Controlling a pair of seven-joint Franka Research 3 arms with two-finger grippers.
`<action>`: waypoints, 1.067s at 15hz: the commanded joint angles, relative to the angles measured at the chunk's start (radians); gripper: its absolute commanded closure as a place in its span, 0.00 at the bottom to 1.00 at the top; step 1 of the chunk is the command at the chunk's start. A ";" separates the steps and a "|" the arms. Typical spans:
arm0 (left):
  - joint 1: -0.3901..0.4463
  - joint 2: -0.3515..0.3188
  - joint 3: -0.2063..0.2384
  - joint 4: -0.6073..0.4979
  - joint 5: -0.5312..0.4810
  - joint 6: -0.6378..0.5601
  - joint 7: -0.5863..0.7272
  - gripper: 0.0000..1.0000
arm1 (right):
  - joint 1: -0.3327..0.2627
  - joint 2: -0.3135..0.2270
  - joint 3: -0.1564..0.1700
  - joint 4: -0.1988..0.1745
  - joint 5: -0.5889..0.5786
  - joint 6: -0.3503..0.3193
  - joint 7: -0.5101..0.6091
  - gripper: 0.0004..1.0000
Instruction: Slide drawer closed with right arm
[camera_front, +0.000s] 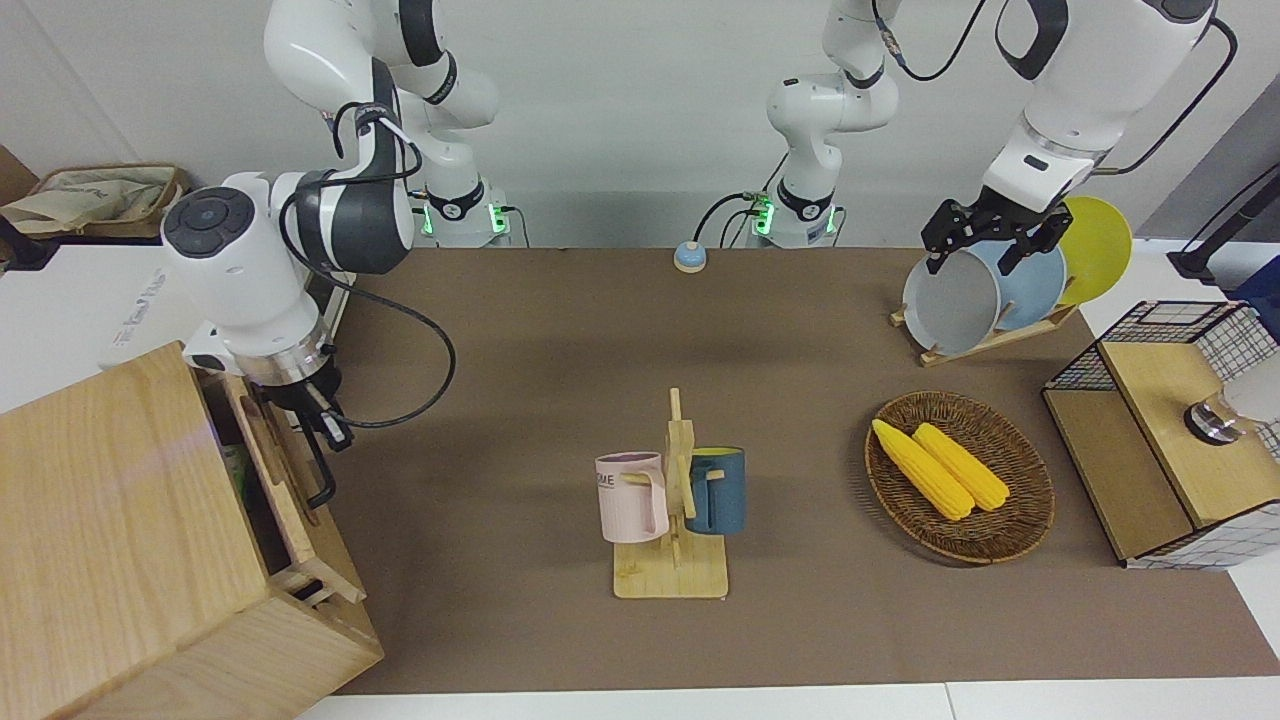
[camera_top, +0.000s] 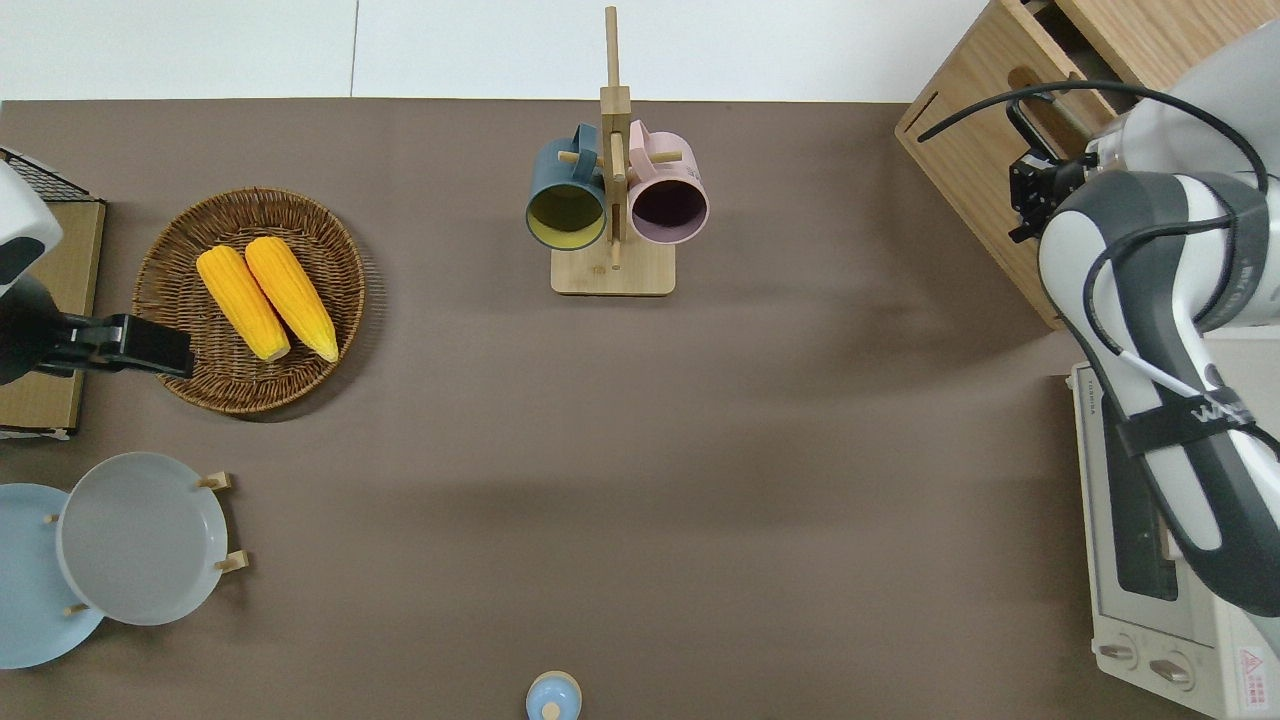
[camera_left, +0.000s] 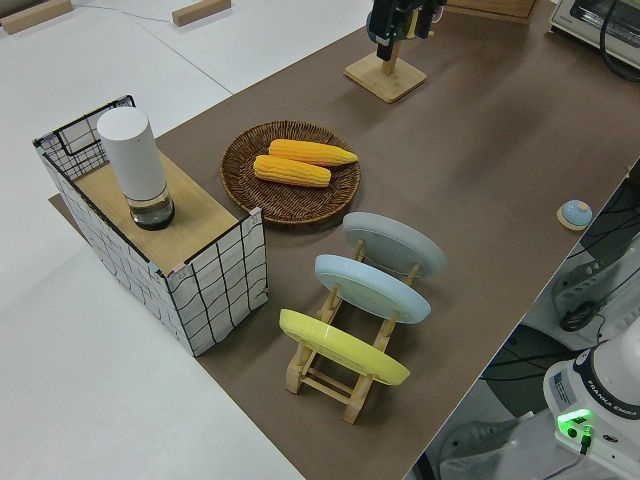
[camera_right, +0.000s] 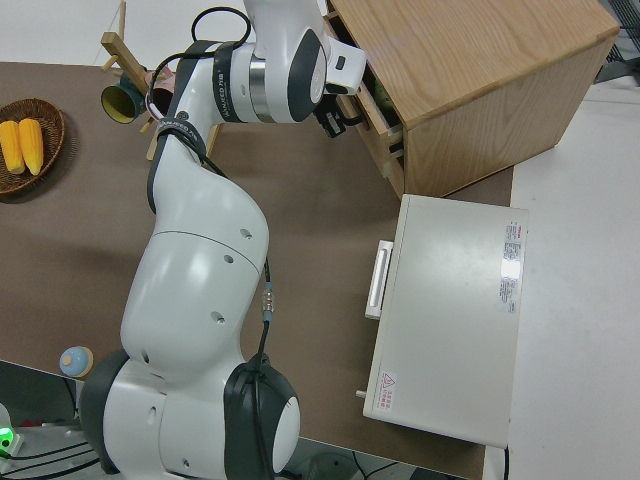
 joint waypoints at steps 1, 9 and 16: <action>-0.007 -0.004 0.000 0.010 0.018 -0.018 -0.010 0.01 | -0.067 0.017 0.062 0.030 -0.021 0.007 -0.027 1.00; -0.007 -0.004 0.000 0.010 0.018 -0.018 -0.010 0.01 | -0.115 0.021 0.090 0.030 -0.023 0.001 -0.042 1.00; -0.007 -0.004 0.000 0.009 0.018 -0.018 -0.010 0.01 | -0.061 0.010 0.100 0.025 -0.026 -0.006 -0.036 1.00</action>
